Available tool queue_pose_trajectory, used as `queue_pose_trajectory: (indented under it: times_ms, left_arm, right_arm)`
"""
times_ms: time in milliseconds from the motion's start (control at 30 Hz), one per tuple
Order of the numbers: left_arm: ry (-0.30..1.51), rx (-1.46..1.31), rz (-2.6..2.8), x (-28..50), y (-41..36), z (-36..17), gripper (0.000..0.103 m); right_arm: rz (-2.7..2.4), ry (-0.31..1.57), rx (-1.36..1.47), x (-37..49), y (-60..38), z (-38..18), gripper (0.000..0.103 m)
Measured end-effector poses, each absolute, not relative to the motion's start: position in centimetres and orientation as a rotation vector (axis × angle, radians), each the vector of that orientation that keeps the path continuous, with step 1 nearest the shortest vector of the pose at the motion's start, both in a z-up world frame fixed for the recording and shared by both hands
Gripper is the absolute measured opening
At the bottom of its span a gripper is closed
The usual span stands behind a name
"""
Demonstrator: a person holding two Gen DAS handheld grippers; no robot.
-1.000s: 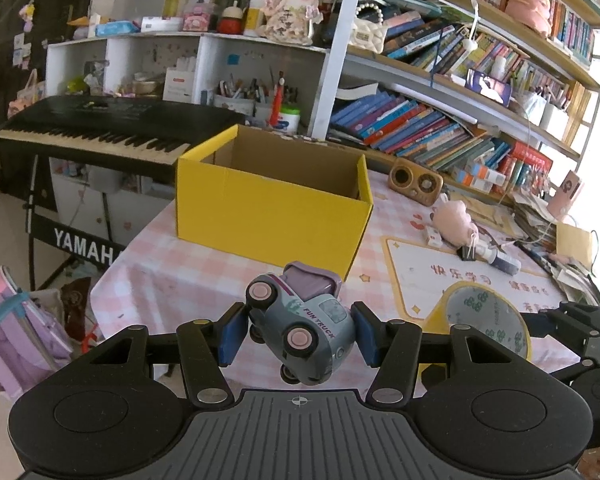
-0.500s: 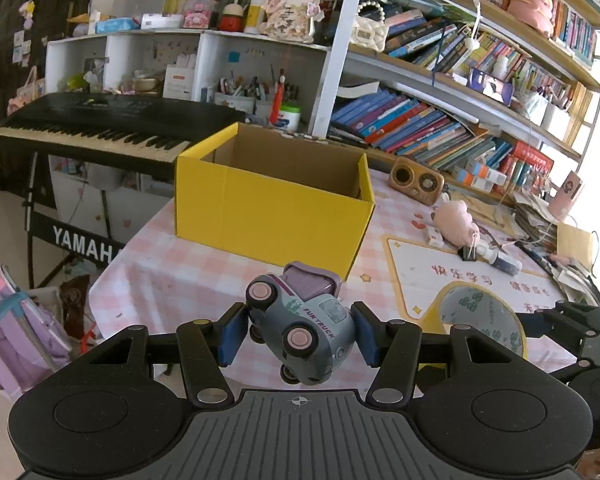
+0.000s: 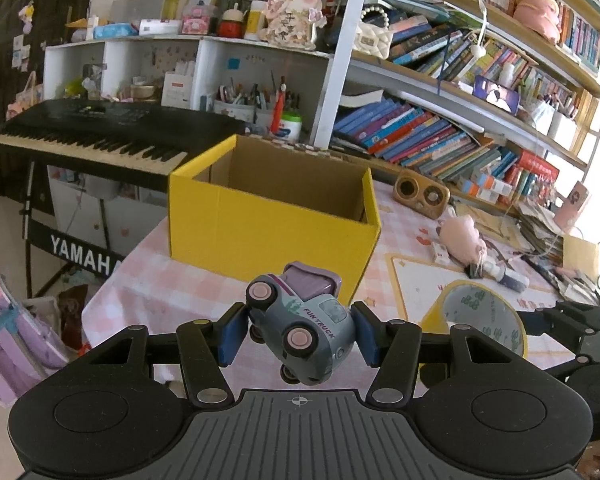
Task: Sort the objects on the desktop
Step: 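Carry the toy truck and tape roll toward the yellow box with both grippers, then lower both into the yellow box and open both grippers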
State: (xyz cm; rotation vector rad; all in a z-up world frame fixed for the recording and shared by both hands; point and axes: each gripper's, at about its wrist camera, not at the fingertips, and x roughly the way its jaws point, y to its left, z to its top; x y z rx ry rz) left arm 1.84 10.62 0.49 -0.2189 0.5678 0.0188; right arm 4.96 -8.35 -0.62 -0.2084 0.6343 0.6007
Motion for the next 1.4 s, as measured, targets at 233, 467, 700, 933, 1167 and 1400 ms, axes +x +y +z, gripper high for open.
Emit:
queue_pose_trajectory:
  times_ms: [233, 467, 700, 933, 1167, 1400]
  left_arm:
    - [0.51, -0.209, 0.037, 5.0, 11.8, 2.4, 0.056]
    - [0.456, -0.173, 0.051, 9.5, 12.6, 4.5, 0.056]
    - [0.447, -0.128, 0.068, 14.7, 13.1, 5.4, 0.056]
    - [0.533, -0.095, 0.1, 20.8, 13.7, 3.6, 0.056]
    - [0.618, -0.07, 0.119, 24.9, 14.2, 1.7, 0.056]
    - [0.717, -0.026, 0.108, 28.7, 13.9, -0.8, 0.056]
  right_arm:
    - [0.609, 0.571, -0.217, 8.5, -7.6, 1.0, 0.091]
    - [0.632, 0.483, -0.232, 13.6, -6.5, 3.2, 0.091]
    - [0.672, 0.42, -0.283, 20.0, -4.6, 4.9, 0.091]
    - [0.733, 0.452, -0.414, 26.1, -1.4, 3.2, 0.091]
    - [0.851, 0.522, -0.594, 29.8, 1.7, 0.1, 0.09]
    - [0.957, 0.598, -0.746, 32.3, 4.6, -2.5, 0.091]
